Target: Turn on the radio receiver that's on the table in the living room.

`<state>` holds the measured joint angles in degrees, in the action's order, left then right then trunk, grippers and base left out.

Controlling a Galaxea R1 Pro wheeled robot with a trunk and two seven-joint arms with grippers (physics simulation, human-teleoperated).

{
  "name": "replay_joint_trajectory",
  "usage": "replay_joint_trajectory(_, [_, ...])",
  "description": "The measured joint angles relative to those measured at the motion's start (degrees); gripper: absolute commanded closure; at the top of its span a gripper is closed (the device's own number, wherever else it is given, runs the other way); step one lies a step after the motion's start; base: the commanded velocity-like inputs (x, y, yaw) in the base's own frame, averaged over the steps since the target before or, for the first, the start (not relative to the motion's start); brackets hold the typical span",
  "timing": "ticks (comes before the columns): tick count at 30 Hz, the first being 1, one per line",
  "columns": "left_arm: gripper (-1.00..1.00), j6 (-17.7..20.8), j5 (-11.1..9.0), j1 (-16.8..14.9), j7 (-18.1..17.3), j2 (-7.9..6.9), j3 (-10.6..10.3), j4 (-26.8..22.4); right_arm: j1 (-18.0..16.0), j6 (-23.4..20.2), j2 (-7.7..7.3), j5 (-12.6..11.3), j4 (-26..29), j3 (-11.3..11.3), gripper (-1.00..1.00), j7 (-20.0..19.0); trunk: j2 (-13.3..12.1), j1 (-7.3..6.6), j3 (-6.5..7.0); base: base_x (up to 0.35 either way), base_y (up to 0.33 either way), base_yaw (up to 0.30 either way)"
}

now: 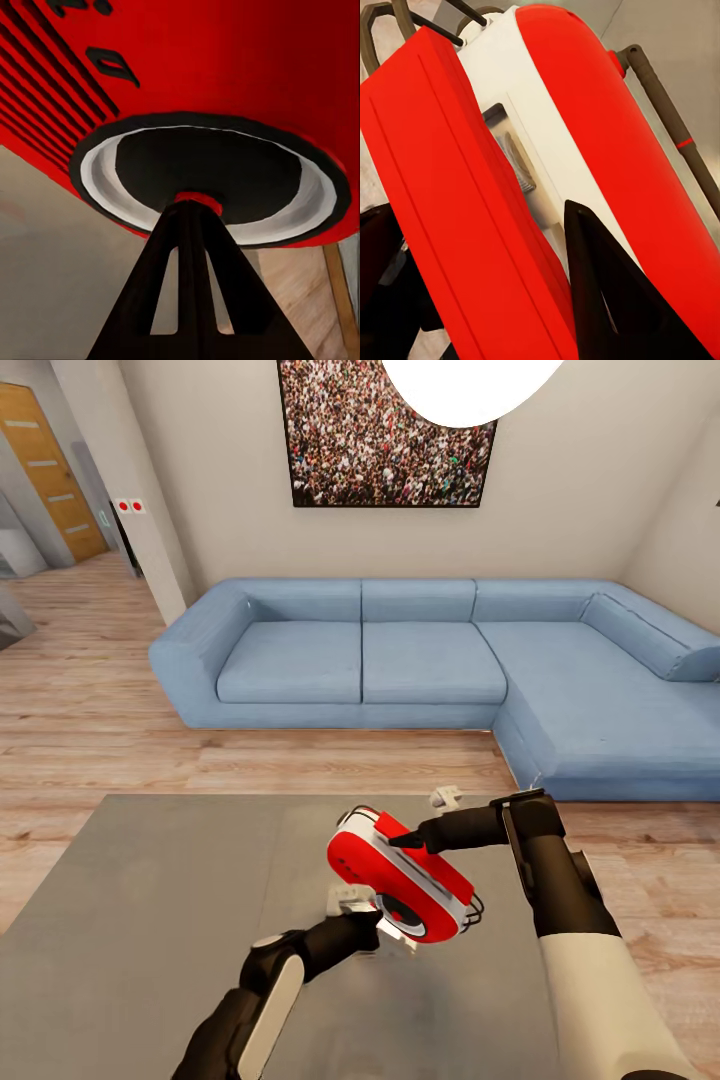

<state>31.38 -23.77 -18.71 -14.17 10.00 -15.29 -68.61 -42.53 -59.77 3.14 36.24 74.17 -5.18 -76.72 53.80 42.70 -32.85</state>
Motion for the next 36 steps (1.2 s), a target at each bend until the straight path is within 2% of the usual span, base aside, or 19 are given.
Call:
replay_joint_trajectory(10, [1.00,-0.2,-0.9,-1.2,0.0,0.00,0.0,2.0,0.2,0.0,-0.01,0.0,0.0,0.0,1.00,0.0,0.0,0.00,0.00,0.000,0.000,0.000])
replay_joint_trajectory(13, [1.00,-3.4,-1.0,-1.2,0.0,0.00,0.0,5.0,0.3,0.0,-0.06,0.0,0.0,0.8,1.00,-0.1,0.0,0.00,0.00,0.000,0.000,0.000])
replay_joint_trajectory(16, [1.00,-4.8,-1.0,-1.2,0.0,0.00,0.0,7.0,0.3,0.0,-0.07,0.0,0.0,1.0,1.00,-0.1,0.0,0.00,0.00,0.000,0.000,0.000])
replay_joint_trajectory(22, [1.00,-5.7,-2.1,-1.2,0.0,0.00,-3.2,8.7,0.3,0.0,0.00,0.0,0.0,1.1,1.00,-0.1,0.0,0.00,0.00,0.000,0.000,0.000])
replay_joint_trajectory(26, [1.00,-7.5,-5.2,-1.6,0.0,0.00,-4.5,10.6,0.3,0.0,0.02,-0.1,0.0,1.1,1.00,-0.1,0.0,0.00,0.00,0.000,0.000,0.000])
replay_joint_trajectory(32, [1.00,-8.1,-7.2,-2.6,0.0,0.00,-7.3,11.3,0.3,0.0,0.02,-0.1,0.0,1.1,1.00,-0.1,0.0,0.00,0.00,0.000,0.000,0.000])
replay_joint_trajectory(36, [1.00,-8.5,-8.3,-2.7,0.0,0.00,-7.9,11.4,0.3,0.0,0.02,-0.1,-0.1,1.2,1.00,-0.1,0.0,0.00,0.00,0.000,0.000,0.000])
